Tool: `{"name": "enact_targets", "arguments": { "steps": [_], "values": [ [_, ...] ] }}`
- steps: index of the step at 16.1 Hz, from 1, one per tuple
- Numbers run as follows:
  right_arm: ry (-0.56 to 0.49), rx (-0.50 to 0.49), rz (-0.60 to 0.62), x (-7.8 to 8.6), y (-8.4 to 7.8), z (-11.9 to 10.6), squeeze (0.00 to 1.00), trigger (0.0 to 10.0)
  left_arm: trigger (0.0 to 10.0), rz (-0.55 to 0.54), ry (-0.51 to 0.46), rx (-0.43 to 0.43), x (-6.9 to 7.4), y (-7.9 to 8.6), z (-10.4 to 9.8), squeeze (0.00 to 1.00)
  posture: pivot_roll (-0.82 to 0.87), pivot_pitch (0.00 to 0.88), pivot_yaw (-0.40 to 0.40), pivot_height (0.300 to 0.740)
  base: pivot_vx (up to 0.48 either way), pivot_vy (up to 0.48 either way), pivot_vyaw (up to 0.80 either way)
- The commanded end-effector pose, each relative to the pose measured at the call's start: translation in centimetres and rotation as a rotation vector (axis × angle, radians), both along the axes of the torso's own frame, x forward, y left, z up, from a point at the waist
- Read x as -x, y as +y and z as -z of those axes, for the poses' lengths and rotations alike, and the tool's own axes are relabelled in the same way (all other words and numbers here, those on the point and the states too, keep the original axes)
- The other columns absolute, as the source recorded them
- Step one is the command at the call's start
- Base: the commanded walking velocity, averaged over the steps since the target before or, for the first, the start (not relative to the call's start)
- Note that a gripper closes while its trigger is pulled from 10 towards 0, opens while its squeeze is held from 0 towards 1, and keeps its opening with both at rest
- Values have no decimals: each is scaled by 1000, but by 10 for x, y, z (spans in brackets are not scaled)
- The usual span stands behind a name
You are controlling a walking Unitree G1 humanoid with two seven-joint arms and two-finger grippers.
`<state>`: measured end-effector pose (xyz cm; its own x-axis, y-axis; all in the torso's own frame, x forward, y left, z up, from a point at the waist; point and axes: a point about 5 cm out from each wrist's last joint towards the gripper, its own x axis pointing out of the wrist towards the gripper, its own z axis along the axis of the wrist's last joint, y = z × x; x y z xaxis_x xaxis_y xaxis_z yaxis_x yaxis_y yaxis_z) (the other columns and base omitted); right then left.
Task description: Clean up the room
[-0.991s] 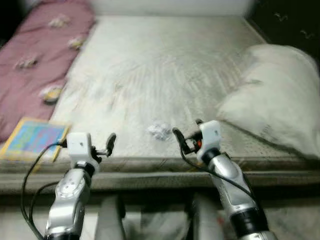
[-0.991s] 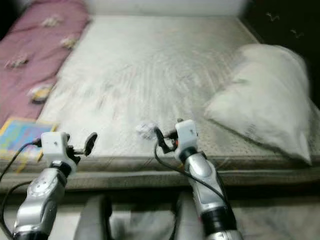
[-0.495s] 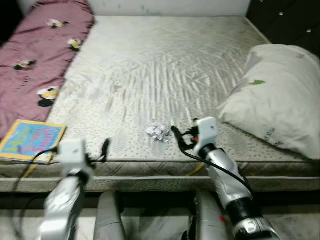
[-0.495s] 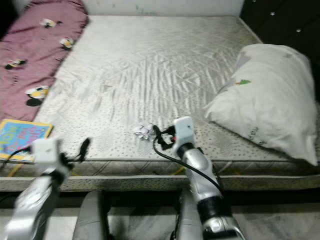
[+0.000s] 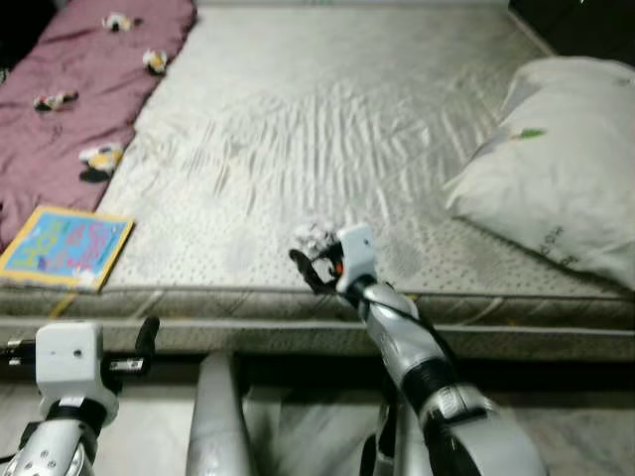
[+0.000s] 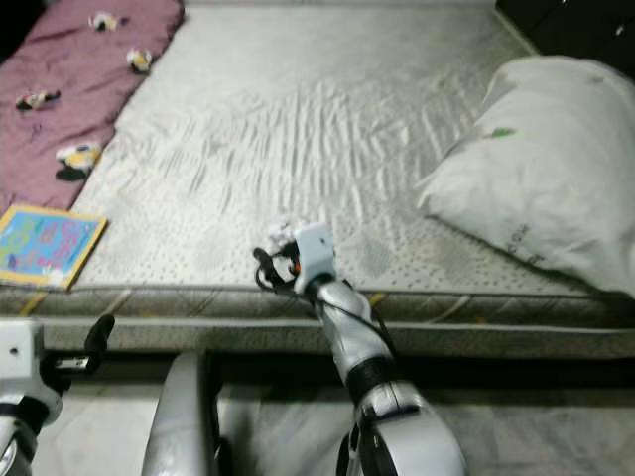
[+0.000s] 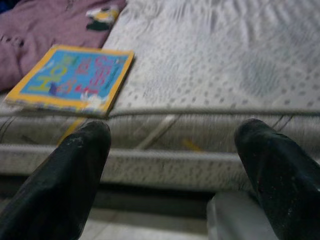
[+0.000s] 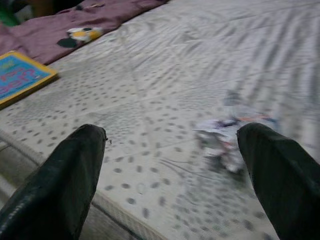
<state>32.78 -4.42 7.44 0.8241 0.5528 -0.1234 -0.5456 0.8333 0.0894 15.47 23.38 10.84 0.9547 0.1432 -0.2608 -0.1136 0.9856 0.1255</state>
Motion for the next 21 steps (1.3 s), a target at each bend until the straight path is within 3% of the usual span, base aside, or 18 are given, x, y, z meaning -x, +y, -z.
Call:
{"name": "enact_targets", "arguments": {
  "steps": [1, 4, 6, 9, 13, 16, 21],
  "values": [
    [-20, 7, -30, -1, 10, -4, 0, 10000, 10000, 2, -7, -8, 2, 0, -7, 0, 389, 145, 28, 523, 0, 0, 0],
    [-51, -6, -1, -13, 32, -24, 0, 10000, 10000, -19, 18, -22, 18, -1, -17, 0, 470, 179, 16, 523, 0, 0, 0],
    [-65, 15, 44, -21, 35, -33, 0, 10000, 10000, -27, 33, -35, 30, -4, -21, 0, 502, 196, -2, 523, 0, 0, 0],
    [-85, 90, 128, -32, 30, -43, 0, 10000, 10000, -52, 57, -20, 42, -10, -21, 0, 501, 216, -29, 523, 0, 0, 0],
    [8, 263, 200, -36, 12, -28, 0, 10000, 10000, -45, 55, 16, 41, -24, -19, 0, 499, 217, -58, 523, 0, 0, 0],
    [0, 326, 224, -36, 11, -26, 0, 10000, 10000, -64, 58, 13, 45, -23, -18, 0, 507, 222, -73, 523, 0, 0, 0],
    [-32, 278, 283, -41, 16, -40, 0, 10000, 10000, -97, 93, 16, 63, -26, -21, 0, 516, 281, -69, 523, 0, 0, 0]
  ]
}}
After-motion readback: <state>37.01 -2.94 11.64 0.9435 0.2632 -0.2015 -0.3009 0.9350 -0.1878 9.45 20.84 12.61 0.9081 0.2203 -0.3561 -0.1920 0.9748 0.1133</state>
